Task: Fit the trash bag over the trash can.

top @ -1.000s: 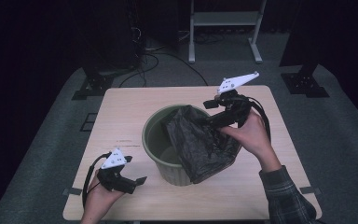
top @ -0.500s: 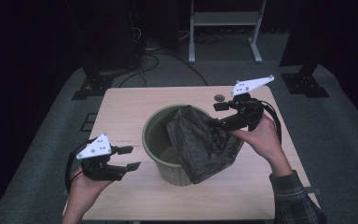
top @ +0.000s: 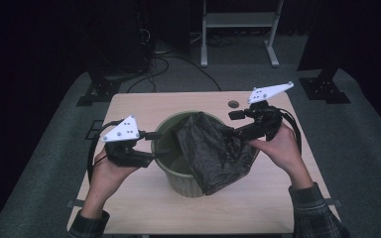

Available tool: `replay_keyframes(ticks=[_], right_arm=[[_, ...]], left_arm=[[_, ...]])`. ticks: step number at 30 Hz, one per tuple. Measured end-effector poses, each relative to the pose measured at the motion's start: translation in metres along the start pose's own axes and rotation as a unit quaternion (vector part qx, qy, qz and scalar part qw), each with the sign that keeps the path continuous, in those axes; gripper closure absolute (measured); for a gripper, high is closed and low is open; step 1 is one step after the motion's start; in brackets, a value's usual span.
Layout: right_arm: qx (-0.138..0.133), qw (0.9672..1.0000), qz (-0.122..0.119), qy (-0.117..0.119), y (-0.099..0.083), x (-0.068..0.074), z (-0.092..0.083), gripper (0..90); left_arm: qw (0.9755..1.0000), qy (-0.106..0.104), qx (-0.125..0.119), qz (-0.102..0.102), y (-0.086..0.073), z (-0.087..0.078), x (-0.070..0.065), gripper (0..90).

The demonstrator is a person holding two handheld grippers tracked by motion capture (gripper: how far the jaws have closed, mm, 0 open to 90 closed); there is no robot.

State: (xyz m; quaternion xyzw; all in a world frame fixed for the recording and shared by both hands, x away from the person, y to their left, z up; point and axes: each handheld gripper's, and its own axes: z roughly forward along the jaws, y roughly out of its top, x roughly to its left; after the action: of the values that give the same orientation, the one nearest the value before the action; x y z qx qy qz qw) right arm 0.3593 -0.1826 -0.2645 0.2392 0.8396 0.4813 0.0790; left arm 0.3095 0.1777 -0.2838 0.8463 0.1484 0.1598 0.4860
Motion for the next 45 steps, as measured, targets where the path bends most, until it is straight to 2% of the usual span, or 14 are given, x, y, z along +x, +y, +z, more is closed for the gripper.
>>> replay_keyframes(ticks=[5, 10, 18, 25, 29, 35, 38, 41, 45], right_arm=[[-0.001, 1.0000, 0.006, -0.002, -0.008, -0.003, -0.005, 29.3], [0.001, 0.9998, 0.017, -0.011, -0.024, -0.008, -0.017, 29.3], [-0.010, 0.9991, 0.033, -0.024, -0.047, -0.013, -0.049, 29.2], [-0.003, 0.9982, 0.045, -0.040, -0.072, -0.017, -0.070, 29.2], [-0.002, 0.9978, 0.054, -0.038, -0.085, -0.021, -0.072, 29.2], [0.015, 0.9983, 0.052, -0.020, -0.093, -0.021, -0.055, 29.6], [0.010, 0.9989, 0.044, -0.006, -0.092, -0.019, -0.048, 36.2], [0.007, 0.9992, 0.038, 0.006, -0.088, -0.016, -0.044, 48.7], [-0.003, 0.9992, 0.031, 0.026, -0.085, -0.015, -0.043, 70.5]], left_arm=[[0.9999, 0.003, 0.014, 0.008, 0.008, 0.015, 0.005, 41.3], [0.9992, 0.007, 0.035, 0.018, 0.011, 0.025, 0.009, 39.8], [0.9985, 0.010, 0.049, 0.021, 0.010, 0.033, 0.011, 37.6], [0.9980, 0.014, 0.057, 0.022, 0.012, 0.038, 0.013, 36.7], [0.9975, 0.015, 0.064, 0.025, 0.013, 0.041, 0.014, 35.8], [0.9966, 0.018, 0.073, 0.035, 0.014, 0.045, 0.015, 33.7], [0.9961, 0.023, 0.075, 0.040, 0.015, 0.047, 0.015, 31.9], [0.9958, 0.021, 0.077, 0.046, 0.017, 0.049, 0.016, 31.6], [0.9954, 0.008, 0.079, 0.054, 0.018, 0.051, 0.016, 41.2]])
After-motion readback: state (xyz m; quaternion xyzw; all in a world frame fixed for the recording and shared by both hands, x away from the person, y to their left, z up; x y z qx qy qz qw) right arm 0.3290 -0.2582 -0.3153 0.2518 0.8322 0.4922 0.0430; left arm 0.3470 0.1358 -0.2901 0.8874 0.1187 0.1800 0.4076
